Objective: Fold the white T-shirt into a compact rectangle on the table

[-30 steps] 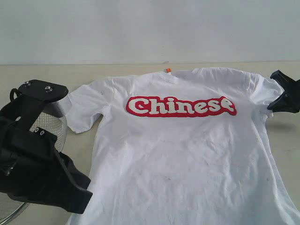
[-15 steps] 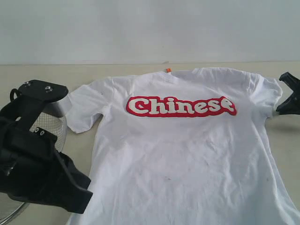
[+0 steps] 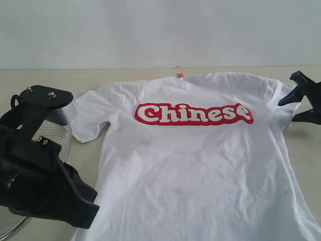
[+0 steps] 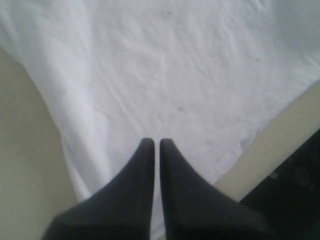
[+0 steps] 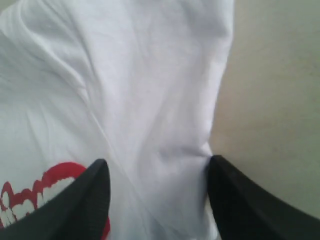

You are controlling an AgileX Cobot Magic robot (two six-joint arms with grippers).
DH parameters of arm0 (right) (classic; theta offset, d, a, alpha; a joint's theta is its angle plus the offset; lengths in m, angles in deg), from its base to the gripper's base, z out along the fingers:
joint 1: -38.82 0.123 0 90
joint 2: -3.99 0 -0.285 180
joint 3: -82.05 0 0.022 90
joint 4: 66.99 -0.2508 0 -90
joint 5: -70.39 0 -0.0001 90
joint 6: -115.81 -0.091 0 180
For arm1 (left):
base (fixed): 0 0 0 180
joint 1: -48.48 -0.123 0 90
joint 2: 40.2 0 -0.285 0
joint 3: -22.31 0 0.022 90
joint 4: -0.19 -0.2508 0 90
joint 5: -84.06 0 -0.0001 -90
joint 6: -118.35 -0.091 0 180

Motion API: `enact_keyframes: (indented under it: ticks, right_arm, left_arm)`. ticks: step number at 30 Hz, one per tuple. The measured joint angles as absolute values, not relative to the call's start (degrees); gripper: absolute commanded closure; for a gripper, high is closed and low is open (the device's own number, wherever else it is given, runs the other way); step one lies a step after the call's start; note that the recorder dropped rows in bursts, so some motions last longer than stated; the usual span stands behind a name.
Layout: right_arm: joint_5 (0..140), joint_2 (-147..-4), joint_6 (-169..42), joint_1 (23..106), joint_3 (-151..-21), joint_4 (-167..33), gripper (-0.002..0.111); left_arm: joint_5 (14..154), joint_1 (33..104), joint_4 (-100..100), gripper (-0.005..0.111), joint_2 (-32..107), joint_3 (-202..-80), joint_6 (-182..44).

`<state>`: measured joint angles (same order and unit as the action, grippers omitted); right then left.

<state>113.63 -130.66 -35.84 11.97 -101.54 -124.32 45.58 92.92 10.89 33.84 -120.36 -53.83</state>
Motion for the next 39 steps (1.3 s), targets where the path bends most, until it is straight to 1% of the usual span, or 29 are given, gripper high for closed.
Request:
enact_keyframes:
  ticks: [6,8,10,13,14,30,39]
  right_arm:
    - [111.4,-131.1,-35.8,13.6,-101.6,-125.9,0.055]
    - [111.2,-131.2,-35.8,13.7,-101.6,-126.0,0.059]
    - [111.0,-131.2,-35.8,13.7,-101.6,-126.0,0.073]
    - [110.3,-131.5,-35.8,13.7,-101.6,-125.6,0.102]
    - [110.0,-131.6,-35.8,13.7,-101.6,-125.4,0.109]
    - [108.9,-132.0,-36.0,13.7,-101.6,-123.9,0.108]
    - [108.6,-131.3,-36.4,11.9,-101.6,-121.1,0.108]
  left_arm:
    - [44.8,92.9,10.9,0.102,33.8,-120.4,-53.8]
    - [44.7,92.9,10.9,0.102,33.8,-120.4,-53.8]
    - [44.6,92.9,10.9,0.102,33.8,-120.4,-53.9]
    - [44.5,92.9,10.9,0.102,33.8,-120.4,-54.2]
    - [44.5,92.9,10.9,0.102,33.8,-120.4,-54.2]
    - [44.5,92.9,10.9,0.102,33.8,-120.4,-54.2]
    - [44.4,92.9,10.9,0.102,33.8,-120.4,-54.2]
